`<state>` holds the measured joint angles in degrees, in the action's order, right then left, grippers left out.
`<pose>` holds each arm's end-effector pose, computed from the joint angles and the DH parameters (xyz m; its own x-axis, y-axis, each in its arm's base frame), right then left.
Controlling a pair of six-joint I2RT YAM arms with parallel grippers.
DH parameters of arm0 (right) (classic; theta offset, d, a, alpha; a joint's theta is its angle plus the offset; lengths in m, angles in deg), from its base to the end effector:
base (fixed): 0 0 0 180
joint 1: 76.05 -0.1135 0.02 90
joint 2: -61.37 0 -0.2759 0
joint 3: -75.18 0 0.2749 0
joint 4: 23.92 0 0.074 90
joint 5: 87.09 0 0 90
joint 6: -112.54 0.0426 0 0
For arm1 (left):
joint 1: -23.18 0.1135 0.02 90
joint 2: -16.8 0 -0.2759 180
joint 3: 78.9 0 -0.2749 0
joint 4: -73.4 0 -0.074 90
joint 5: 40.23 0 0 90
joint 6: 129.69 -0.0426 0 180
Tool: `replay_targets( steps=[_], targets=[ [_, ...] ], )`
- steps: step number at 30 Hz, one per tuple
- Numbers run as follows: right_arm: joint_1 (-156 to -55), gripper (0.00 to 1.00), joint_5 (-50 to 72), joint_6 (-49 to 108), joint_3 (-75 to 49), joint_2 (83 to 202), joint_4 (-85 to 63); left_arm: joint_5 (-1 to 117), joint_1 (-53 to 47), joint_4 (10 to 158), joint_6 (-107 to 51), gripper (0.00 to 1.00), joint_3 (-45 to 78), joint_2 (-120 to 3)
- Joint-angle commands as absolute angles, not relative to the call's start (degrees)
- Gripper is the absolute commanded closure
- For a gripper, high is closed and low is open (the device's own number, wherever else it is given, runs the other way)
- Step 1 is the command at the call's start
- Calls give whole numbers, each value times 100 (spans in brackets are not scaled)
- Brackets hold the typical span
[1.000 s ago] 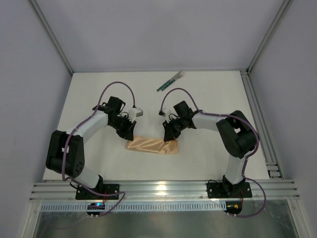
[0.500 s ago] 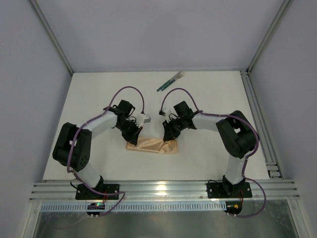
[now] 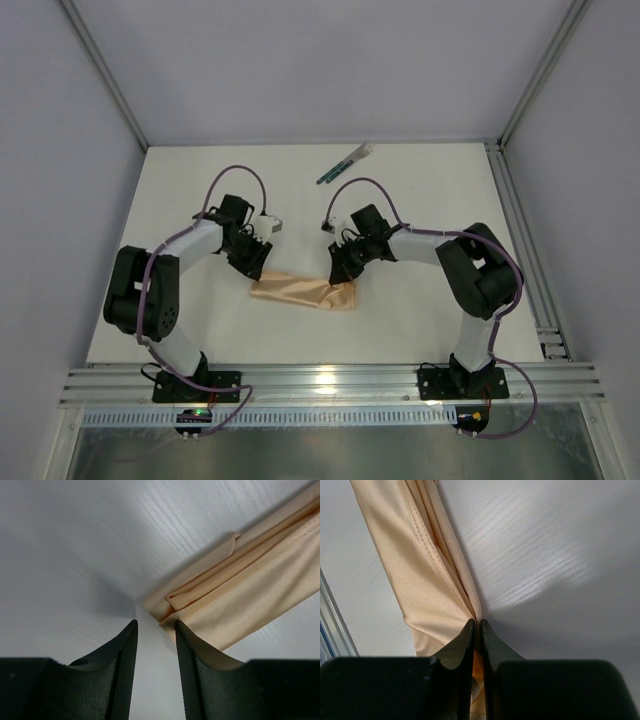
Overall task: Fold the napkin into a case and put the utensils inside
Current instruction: Pick up the smaller rectangle-folded napkin from the center of the board.
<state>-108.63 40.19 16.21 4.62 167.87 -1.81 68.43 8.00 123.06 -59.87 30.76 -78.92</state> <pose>0.3046 0.2253 0.1251 -0.6336 -0.5090 -0.5826 -0.7731 0.4445 0.4525 0.3105 -0.0984 0.1597 -0.7621 0.5454 -0.3489 0.6293 0.7507 -0.2011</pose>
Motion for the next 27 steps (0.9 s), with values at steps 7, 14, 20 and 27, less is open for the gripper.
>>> replay_targets(
  steps=[7,14,20,27],
  targets=[
    [-10884,89,3850,1972,623,16982,-340,6330,815,12001,-5963,49,2952,-6705],
    [-10796,89,4008,2227,632,17167,-436,6639,61,12301,-6394,45,2995,-6555],
    [-10743,89,4184,2386,667,17299,-577,5893,-1529,11696,-7368,28,3865,-6406],
    [-10734,89,4237,2421,685,17343,-630,4821,-2507,10851,-8080,27,4164,-6774]
  ],
)
